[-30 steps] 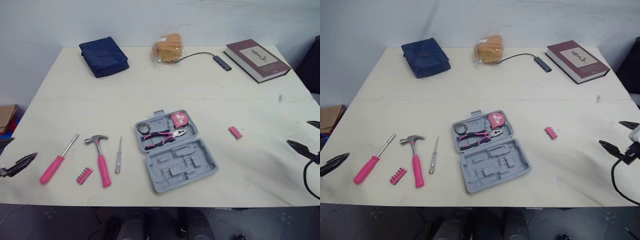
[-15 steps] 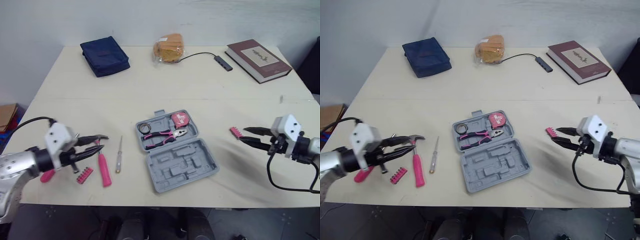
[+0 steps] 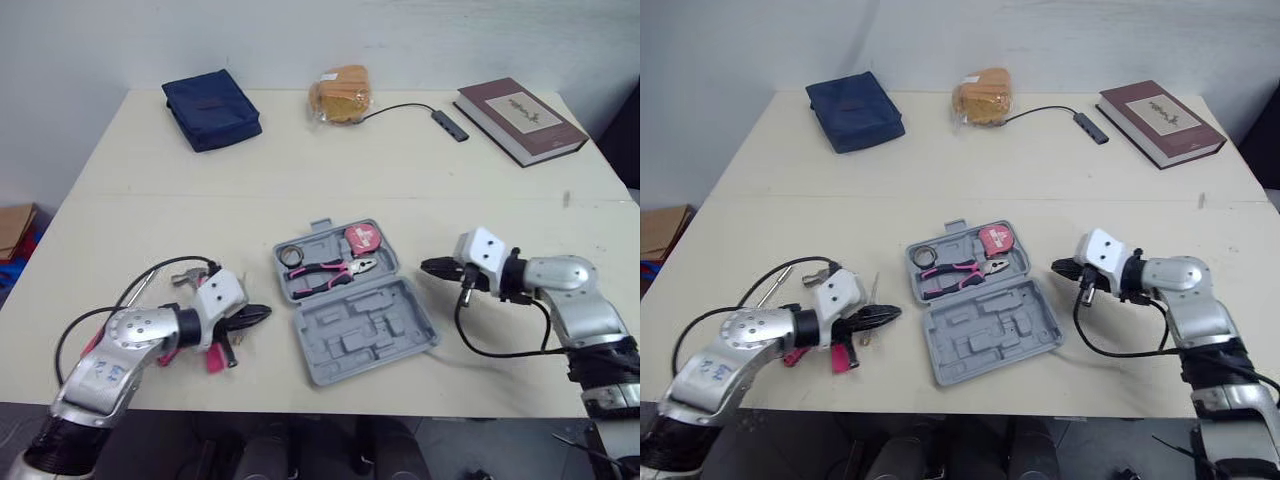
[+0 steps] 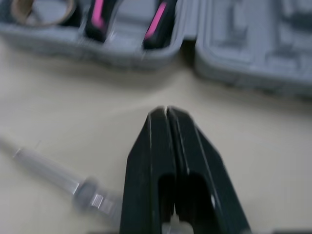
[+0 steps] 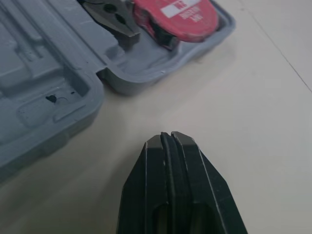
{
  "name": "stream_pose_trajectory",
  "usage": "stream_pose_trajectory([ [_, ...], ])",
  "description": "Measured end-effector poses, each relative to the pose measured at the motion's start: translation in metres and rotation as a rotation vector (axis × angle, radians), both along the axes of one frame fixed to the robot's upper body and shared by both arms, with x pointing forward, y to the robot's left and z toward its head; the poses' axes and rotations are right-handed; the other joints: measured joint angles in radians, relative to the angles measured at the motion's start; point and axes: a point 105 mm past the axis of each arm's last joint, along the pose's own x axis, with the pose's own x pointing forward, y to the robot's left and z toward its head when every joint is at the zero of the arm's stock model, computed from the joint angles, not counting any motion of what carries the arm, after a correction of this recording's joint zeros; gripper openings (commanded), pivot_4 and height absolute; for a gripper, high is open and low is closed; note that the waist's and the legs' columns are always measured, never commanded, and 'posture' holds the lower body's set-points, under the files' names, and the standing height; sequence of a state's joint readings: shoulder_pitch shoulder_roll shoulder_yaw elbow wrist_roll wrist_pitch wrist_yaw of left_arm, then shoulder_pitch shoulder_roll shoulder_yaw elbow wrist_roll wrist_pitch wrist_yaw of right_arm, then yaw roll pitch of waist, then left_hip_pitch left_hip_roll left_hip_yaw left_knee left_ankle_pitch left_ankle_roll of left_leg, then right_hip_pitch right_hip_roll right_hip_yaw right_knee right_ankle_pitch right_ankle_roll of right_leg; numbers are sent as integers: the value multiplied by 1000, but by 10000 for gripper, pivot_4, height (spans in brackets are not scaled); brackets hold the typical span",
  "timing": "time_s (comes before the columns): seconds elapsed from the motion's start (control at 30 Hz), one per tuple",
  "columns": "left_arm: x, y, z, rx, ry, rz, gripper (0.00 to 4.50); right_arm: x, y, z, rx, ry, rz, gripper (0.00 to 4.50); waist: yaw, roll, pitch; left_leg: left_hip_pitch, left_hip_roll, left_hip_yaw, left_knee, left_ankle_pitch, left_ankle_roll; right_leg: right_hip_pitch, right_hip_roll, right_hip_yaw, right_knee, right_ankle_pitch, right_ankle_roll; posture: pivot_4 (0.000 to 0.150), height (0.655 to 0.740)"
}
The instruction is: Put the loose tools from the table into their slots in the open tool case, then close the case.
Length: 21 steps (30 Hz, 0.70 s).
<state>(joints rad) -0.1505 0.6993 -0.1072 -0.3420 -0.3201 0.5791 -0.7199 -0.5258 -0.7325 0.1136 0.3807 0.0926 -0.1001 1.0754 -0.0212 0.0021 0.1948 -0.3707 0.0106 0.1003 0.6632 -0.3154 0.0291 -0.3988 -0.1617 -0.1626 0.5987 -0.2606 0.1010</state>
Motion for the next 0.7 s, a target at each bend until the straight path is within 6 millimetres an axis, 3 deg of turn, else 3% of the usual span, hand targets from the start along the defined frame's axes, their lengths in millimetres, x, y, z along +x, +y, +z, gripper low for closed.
stream_pose_trajectory([
  [0.43, 10, -24, -4, 16, -31, 0, 0, 9, 12, -9, -9, -19, 22, 506, -3, 0, 0, 2, 1, 0, 3, 0, 0, 2, 0, 1, 2, 0, 0, 1500, 7400],
  [0.7, 18, -37, -4, -6, -38, -16, 0, -9, 11, -14, 12, 21, 42, 506, 20, 0, 0, 2, 1, -1, 3, 0, 0, 2, 0, 0, 2, 0, 0, 1500, 7400],
])
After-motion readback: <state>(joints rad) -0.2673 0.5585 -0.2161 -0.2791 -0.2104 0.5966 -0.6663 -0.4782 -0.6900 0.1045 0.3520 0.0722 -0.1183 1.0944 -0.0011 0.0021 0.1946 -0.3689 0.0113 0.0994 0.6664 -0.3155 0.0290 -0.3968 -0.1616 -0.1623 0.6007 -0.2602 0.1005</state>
